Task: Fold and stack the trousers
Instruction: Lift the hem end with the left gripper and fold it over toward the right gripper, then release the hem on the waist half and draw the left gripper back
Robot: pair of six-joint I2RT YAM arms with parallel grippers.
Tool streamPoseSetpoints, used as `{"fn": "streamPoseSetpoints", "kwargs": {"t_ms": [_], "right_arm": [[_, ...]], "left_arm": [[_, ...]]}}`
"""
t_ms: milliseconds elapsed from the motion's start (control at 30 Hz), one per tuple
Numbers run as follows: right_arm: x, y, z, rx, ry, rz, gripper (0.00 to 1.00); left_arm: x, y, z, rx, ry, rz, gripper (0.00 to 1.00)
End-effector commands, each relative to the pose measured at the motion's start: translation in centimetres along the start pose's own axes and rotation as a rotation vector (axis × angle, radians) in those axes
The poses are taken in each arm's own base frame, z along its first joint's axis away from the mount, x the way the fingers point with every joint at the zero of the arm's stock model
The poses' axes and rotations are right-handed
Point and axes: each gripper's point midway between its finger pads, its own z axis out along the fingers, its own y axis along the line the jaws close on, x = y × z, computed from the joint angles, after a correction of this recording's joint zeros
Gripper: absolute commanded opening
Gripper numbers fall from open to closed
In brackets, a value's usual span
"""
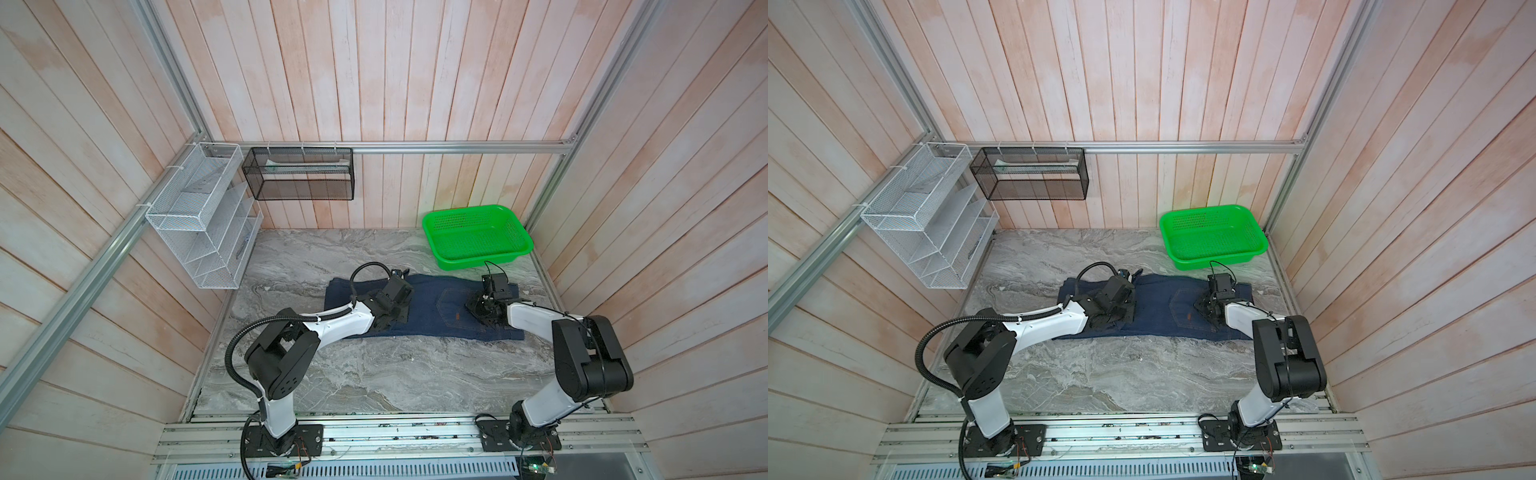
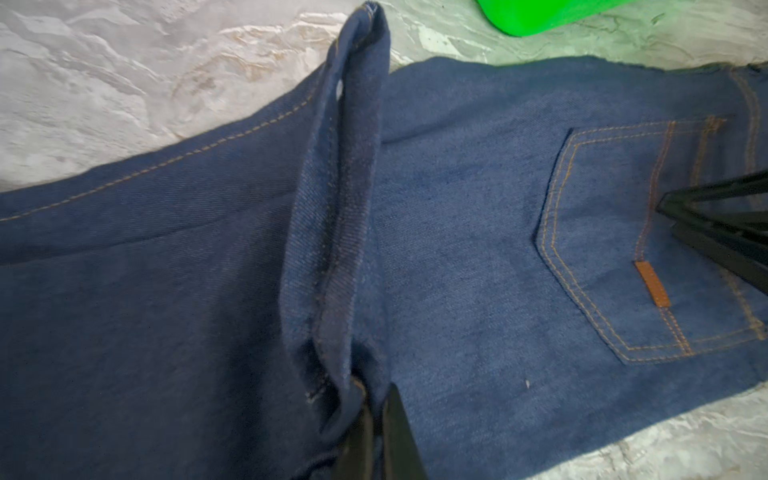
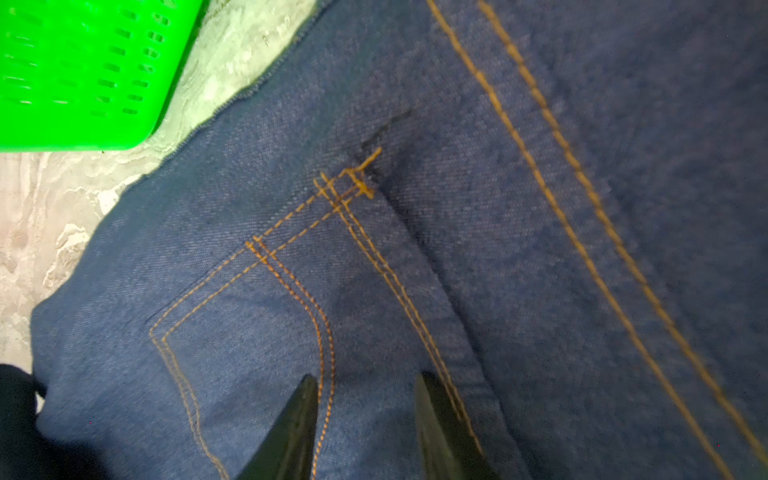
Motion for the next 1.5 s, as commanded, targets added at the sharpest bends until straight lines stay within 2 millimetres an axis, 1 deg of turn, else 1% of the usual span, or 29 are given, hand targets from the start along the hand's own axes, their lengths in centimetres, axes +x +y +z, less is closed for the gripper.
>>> {"fn": "streamPoseSetpoints", "kwargs": {"t_ms": [0, 33, 67, 100, 167, 233, 300, 333, 367, 433, 467, 533, 567, 600, 633, 700, 833, 967, 1100, 1200, 1300, 1400, 1467], "right_arm": [[4.6, -3.7, 0.7, 0.12, 0.155, 0.0, 0.41], [4.5, -3.6, 0.6, 0.119, 0.154, -0.001, 0.41], [4.4, -3.6, 0.6, 0.118, 0.15, -0.002, 0.42], [4.4, -3.5, 0.5, 0.115, 0.148, -0.003, 0.41], [4.2, -3.3, 0.3, 0.112, 0.142, -0.003, 0.42], [4.0, -3.0, 0.0, 0.107, 0.136, -0.006, 0.42], [3.9, -2.4, -0.3, 0.103, 0.126, -0.022, 0.42], [3.8, -2.1, -0.5, 0.103, 0.122, -0.032, 0.43], [3.8, -1.7, -0.7, 0.102, 0.118, -0.046, 0.43], [3.8, -0.8, -1.0, 0.094, 0.114, -0.069, 0.43], [3.8, -0.4, -1.2, 0.089, 0.113, -0.081, 0.43], [3.9, 0.2, -1.5, 0.085, 0.111, -0.098, 0.43], [4.0, 0.4, -1.6, 0.082, 0.109, -0.106, 0.43], [4.1, 0.5, -1.7, 0.081, 0.111, -0.114, 0.43], [4.1, 0.7, -1.8, 0.079, 0.109, -0.122, 0.43], [4.3, 0.8, -2.0, 0.08, 0.108, -0.133, 0.43], [4.3, 0.7, -2.4, 0.086, 0.101, -0.147, 0.43], [4.2, 0.6, -3.0, 0.09, 0.091, -0.156, 0.43], [4.0, 0.4, -3.6, 0.095, 0.077, -0.167, 0.43], [3.9, 0.2, -3.9, 0.101, 0.067, -0.168, 0.43], [3.8, 0.1, -4.1, 0.1, 0.061, -0.166, 0.43], [3.9, -0.2, -4.2, 0.105, 0.059, -0.169, 0.43], [3.7, -0.4, -4.3, 0.108, 0.057, -0.166, 0.43]], "left_arm": [[-1.2, -2.7, -0.5, 0.097, -0.016, 0.012, 0.26], [-1.4, -3.3, -0.9, 0.122, -0.02, 0.024, 0.37], [-1.8, -3.8, -1.5, 0.148, -0.029, 0.031, 0.45], [-2.5, -4.4, -2.5, 0.176, -0.05, 0.041, 0.5], [-4.1, -5.5, -4.7, 0.228, -0.097, 0.062, 0.56], [-6.1, -6.5, -7.4, 0.272, -0.158, 0.081, 0.61], [-8.1, -6.6, -10.5, 0.283, -0.234, 0.086, 0.65], [-8.8, -6.2, -11.6, 0.266, -0.266, 0.084, 0.67], [-9.4, -5.1, -12.7, 0.228, -0.294, 0.074, 0.69], [-10.0, -2.6, -13.8, 0.168, -0.304, 0.044, 0.72], [-9.9, -0.8, -13.9, 0.136, -0.293, 0.021, 0.73], [-9.3, 2.8, -13.8, 0.081, -0.261, -0.018, 0.75], [-8.6, 4.7, -13.6, 0.061, -0.237, -0.036, 0.77], [-7.9, 6.4, -13.5, 0.05, -0.215, -0.051, 0.81], [-7.2, 7.8, -13.4, 0.045, -0.192, -0.064, 0.86], [-5.6, 10.6, -13.0, 0.018, -0.136, -0.089, 0.89], [-3.0, 14.6, -12.4, -0.016, -0.056, -0.127, 0.89], [-0.1, 18.3, -11.1, -0.034, 0.053, -0.218, 0.89], [3.1, 20.7, -9.2, -0.043, 0.181, -0.285, 0.89], [5.2, 21.5, -7.6, -0.027, 0.263, -0.329, 0.88], [6.1, 21.7, -6.6, -0.017, 0.311, -0.353, 0.84], [6.5, 21.9, -5.8, -0.015, 0.34, -0.368, 0.8], [6.9, 22.0, -5.3, -0.016, 0.358, -0.376, 0.79]]}}
